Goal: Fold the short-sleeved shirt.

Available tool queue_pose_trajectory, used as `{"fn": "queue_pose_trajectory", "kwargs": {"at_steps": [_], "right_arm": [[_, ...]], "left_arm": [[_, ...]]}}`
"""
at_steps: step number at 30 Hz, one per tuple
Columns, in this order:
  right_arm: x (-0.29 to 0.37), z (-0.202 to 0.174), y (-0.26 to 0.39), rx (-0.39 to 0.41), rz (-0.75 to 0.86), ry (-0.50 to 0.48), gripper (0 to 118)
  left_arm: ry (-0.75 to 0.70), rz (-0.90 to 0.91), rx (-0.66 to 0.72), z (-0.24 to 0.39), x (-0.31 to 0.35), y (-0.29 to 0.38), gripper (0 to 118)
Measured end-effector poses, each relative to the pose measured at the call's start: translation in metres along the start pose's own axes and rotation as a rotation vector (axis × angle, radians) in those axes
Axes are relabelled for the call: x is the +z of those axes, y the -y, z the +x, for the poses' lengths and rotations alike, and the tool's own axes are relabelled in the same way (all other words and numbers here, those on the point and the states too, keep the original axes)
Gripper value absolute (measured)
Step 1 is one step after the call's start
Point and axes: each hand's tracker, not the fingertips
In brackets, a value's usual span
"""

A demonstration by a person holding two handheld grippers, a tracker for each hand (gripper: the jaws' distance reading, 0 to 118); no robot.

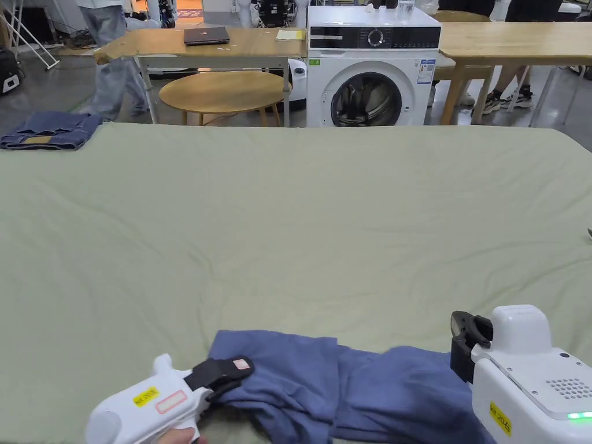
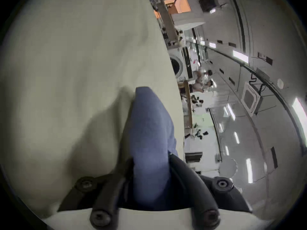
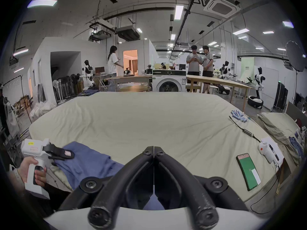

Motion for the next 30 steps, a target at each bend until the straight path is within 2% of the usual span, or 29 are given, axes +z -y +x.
{"fn": "queue_pose_trajectory", "kwargs": {"at_steps": [4, 6, 9, 13, 15, 17, 19, 21, 24, 25, 27, 28, 30], "right_arm": [[0.0, -0.002, 0.0, 0.001, 0.004, -0.004, 0], [0.002, -0.004, -0.001, 0.002, 0.007, -0.009, 0], [0.003, -0.007, -0.001, 0.009, 0.013, -0.015, 0], [0.004, -0.006, 0.002, 0.009, 0.009, -0.019, 0], [0.006, -0.003, 0.003, 0.002, 0.007, -0.018, 0], [0.009, 0.002, 0.007, -0.009, 0.011, -0.014, 0], [0.012, 0.008, 0.01, -0.016, 0.01, -0.005, 0], [0.015, 0.014, 0.012, -0.022, 0.009, 0.004, 0], [0.018, 0.026, 0.015, -0.037, 0.006, 0.015, 0], [0.019, 0.029, 0.016, -0.04, 0.006, 0.021, 0], [0.021, 0.034, 0.017, -0.044, 0.004, 0.023, 0], [0.021, 0.037, 0.017, -0.045, 0.003, 0.022, 0], [0.019, 0.039, 0.019, -0.049, -0.004, 0.02, 0]], "left_arm": [[-0.151, 0.118, -0.16, 0.018, 0.04, -0.031, 4], [-0.244, 0.173, -0.316, 0.034, 0.049, -0.04, 4], [-0.345, 0.192, -0.607, 0.081, 0.046, -0.02, 4], [-0.4, 0.134, -1.133, 0.151, 0.005, 0.067, 4], [-0.403, 0.08, -1.319, 0.169, -0.023, 0.114, 4], [-0.491, 0.029, -1.459, 0.173, -0.058, 0.162, 4], [-0.643, -0.034, -1.659, 0.158, -0.095, 0.205, 4], [-0.699, -0.099, -1.811, 0.139, -0.12, 0.237, 4], [-0.722, -0.161, -1.773, 0.117, -0.132, 0.249, 9], [-0.705, -0.152, -1.705, 0.118, -0.129, 0.245, 25], [-0.609, -0.156, -1.549, 0.13, -0.114, 0.226, 70], [-0.537, -0.155, -1.452, 0.141, -0.104, 0.215, 79], [-0.342, -0.076, -1.249, 0.165, -0.079, 0.187, 81]]}}
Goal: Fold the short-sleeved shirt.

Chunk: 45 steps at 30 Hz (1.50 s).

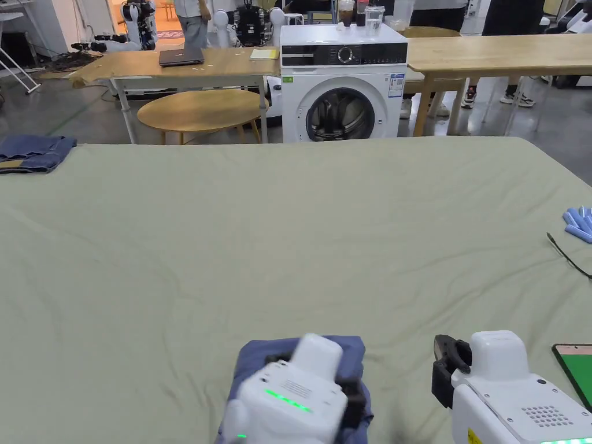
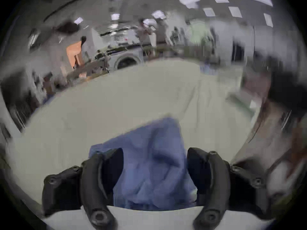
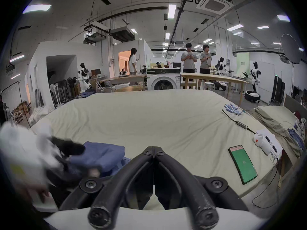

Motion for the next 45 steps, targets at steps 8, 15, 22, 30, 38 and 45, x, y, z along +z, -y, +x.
{"fn": "queue_pose_trajectory", "kwargs": {"at_steps": [8, 15, 22, 30, 38, 45], "right_arm": [[-0.004, -0.002, 0.008, -0.034, -0.023, -0.021, 0], [-0.009, -0.008, 0.01, -0.024, -0.069, -0.059, 0], [-0.016, -0.007, 0.012, -0.052, -0.157, -0.123, 0], [-0.061, -0.031, 0.032, -0.186, -0.275, -0.353, 0], [-0.103, -0.016, 0.071, -0.271, -0.409, -0.243, 0], [-0.105, -0.008, 0.072, -0.294, -0.378, -0.332, 0]], "left_arm": [[0.145, 0.0, 0.492, -0.079, 0.02, -0.014, 94], [0.347, -0.221, 0.522, -0.044, -0.021, 0.042, 11], [0.309, -0.218, 0.468, -0.01, -0.049, 0.058, 11], [0.254, -0.045, 0.532, -0.086, 0.032, 0.034, 66], [0.242, -0.085, 0.834, -0.18, 0.024, 0.075, 112], [0.544, -0.007, 1.097, -0.172, -0.033, 0.104, 111]]}}
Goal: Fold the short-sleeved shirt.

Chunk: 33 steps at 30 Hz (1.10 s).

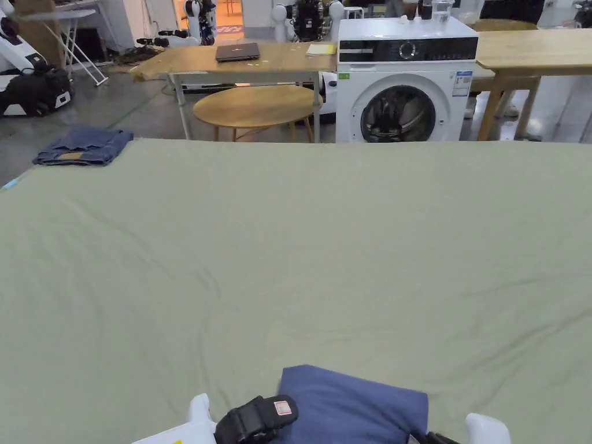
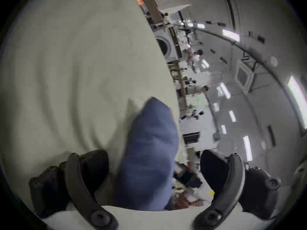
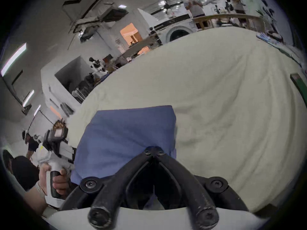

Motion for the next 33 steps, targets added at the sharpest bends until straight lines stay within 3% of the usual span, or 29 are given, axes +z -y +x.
{"fn": "queue_pose_trajectory", "kwargs": {"at_steps": [2, 4, 7, 9, 12, 21, 29, 33], "right_arm": [[-0.002, -0.002, 0.0, 0.017, 0.0, 0.001, 0], [-0.003, -0.002, -0.001, 0.016, 0.002, 0.004, 0], [-0.002, -0.001, -0.002, 0.006, 0.006, 0.008, 0], [0.006, -0.005, -0.002, 0.016, 0.032, -0.002, 0], [0.013, -0.02, -0.004, 0.057, 0.053, 0.008, 0], [0.01, -0.073, -0.01, 0.135, 0.043, 0.045, 0], [-0.009, -0.117, -0.007, 0.189, 0.002, 0.057, 0], [-0.016, -0.133, -0.004, 0.226, -0.025, 0.062, 0]], "left_arm": [[0.031, -0.033, 0.052, 0.003, -0.021, 0.002, 84], [-0.099, -0.098, 0.001, 0.007, -0.043, 0.012, 44], [-0.069, -0.071, 0.058, 0.004, -0.045, 0.012, 34], [-0.047, -0.033, 0.116, 0.015, -0.036, 0.005, 31], [-0.132, -0.023, -0.085, 0.018, -0.002, -0.019, 30], [-0.293, 0.113, -0.242, 0.001, 0.168, -0.159, 30], [-0.515, 0.185, -0.277, -0.043, 0.3, -0.293, 30], [-0.494, 0.207, -0.21, -0.066, 0.323, -0.304, 30]]}}
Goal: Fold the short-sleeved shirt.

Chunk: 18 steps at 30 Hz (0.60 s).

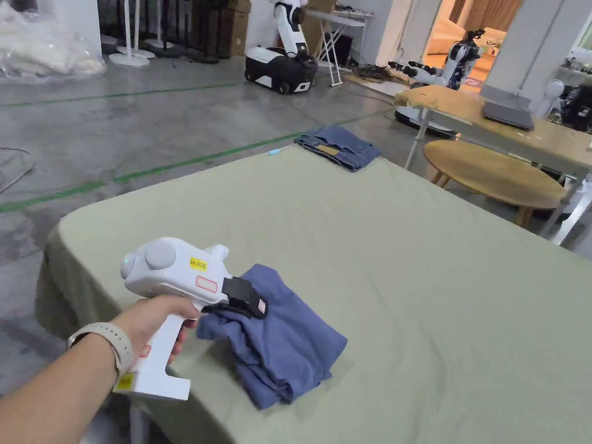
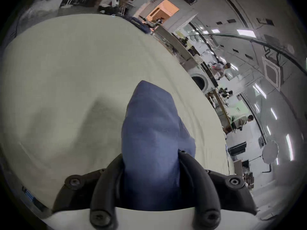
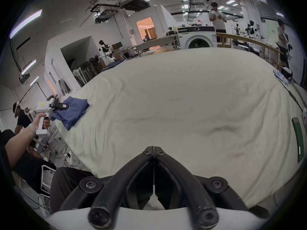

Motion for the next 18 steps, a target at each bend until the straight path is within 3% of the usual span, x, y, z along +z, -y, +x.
{"fn": "queue_pose_trajectory", "kwargs": {"at_steps": [3, 5, 6, 11, 12, 14, 16, 18], "right_arm": [[-0.003, -0.007, -0.002, 0.021, -0.01, -0.008, 0], [-0.004, -0.011, -0.004, 0.036, -0.014, -0.008, 0], [-0.004, -0.013, -0.006, 0.042, -0.015, -0.011, 0], [0.007, -0.018, -0.011, 0.059, 0.019, -0.037, 0], [0.01, -0.018, -0.011, 0.055, 0.028, -0.044, 0], [0.018, -0.014, -0.01, 0.052, 0.046, -0.057, 0], [0.026, -0.011, -0.009, 0.048, 0.068, -0.066, 0], [0.035, -0.006, -0.01, 0.043, 0.089, -0.075, 0]], "left_arm": [[0.018, 0.008, 0.007, -0.015, -0.005, 0.006, 35], [-0.005, 0.057, -0.01, -0.015, 0.003, 0.011, 91], [0.0, 0.079, -0.023, -0.016, 0.009, 0.012, 104], [-0.07, 0.192, 0.009, -0.003, 0.06, 0.016, 103], [-0.098, 0.213, 0.018, 0.001, 0.068, 0.019, 97], [-0.159, 0.25, -0.005, 0.017, 0.084, 0.028, 34], [-0.237, 0.281, -0.081, 0.049, 0.09, 0.042, 13], [-0.283, 0.275, -0.176, 0.078, 0.086, 0.054, 2]]}}
